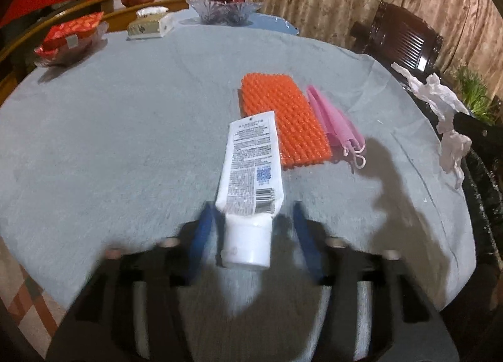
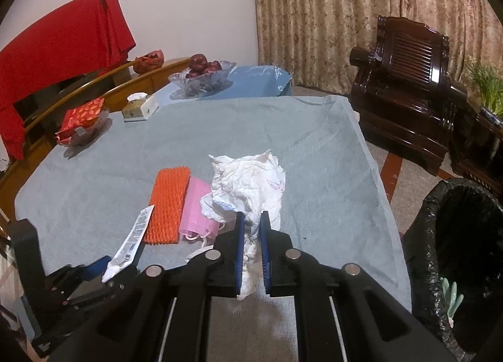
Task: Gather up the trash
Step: 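Carry the toothpaste tube and tissue over the bin and open both grippers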
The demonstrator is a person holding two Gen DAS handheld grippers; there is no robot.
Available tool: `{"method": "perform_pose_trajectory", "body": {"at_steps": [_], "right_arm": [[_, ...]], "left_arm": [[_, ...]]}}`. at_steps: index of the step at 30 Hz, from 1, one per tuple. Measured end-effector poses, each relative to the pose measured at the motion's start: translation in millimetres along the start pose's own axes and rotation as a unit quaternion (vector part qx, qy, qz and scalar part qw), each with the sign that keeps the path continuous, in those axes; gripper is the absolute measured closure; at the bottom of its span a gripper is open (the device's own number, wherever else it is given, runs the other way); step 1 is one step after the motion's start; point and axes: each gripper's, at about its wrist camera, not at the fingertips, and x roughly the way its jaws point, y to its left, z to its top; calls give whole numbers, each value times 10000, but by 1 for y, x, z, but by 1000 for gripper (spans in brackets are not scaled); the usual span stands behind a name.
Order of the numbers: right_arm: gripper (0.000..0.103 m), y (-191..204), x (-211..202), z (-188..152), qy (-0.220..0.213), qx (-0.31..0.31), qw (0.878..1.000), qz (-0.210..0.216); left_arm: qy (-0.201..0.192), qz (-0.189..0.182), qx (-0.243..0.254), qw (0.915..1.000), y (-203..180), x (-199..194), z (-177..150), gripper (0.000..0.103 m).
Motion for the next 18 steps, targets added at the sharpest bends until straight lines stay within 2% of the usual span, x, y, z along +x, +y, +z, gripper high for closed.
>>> {"method": "perform_pose_trajectory", "body": {"at_steps": [3,10,18], "right_arm": [[93,0,0,0,-6,5,10000,-2],[93,0,-7,3,-90,-32,10000,0],[93,-11,-33,9,-307,71,9995,-46]], "left_arm": [[-98,-94,-70,9999,2,-6,2,64],[-747,-67,122,9971,-9,-54,13,64],[-1148,-130,329,9928,-44,-102,28,64]]}}
